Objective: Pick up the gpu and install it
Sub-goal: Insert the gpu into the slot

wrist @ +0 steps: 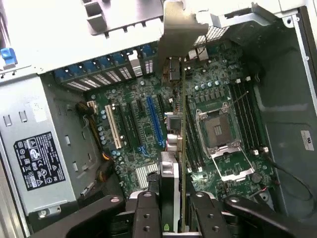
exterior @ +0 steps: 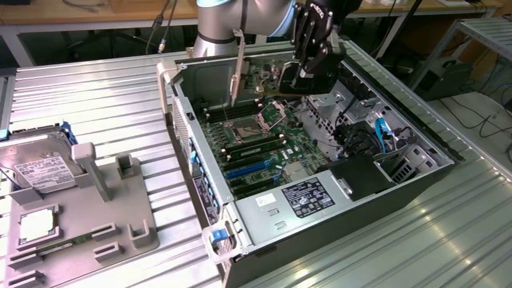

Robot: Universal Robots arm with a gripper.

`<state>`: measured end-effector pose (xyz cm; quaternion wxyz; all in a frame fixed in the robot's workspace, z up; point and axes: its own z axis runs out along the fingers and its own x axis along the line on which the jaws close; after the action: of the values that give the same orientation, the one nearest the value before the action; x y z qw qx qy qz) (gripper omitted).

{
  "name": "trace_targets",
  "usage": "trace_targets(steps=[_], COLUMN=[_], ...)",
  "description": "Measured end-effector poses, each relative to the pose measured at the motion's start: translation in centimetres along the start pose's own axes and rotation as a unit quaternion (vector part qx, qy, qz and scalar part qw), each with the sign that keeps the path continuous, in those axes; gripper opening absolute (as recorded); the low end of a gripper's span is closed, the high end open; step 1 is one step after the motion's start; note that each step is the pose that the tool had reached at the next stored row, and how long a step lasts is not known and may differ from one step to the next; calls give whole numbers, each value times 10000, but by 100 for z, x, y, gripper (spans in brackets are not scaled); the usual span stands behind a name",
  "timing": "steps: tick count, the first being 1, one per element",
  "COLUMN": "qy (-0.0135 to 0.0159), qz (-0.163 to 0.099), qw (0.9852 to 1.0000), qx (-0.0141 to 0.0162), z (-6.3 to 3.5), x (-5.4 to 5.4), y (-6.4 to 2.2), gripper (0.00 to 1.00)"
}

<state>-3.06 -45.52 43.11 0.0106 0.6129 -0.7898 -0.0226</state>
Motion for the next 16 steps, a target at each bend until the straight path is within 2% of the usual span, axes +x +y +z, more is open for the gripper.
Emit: trace_targets(steps=[2,11,16], qy=[14,33,43], qz=[-290,-690,-897], qw=[9996,9976,9960], qx=[-3,-8,-7], z=[2,8,11], x=[0,0,0], y=[-1,-2,-3], gripper=[28,28,28])
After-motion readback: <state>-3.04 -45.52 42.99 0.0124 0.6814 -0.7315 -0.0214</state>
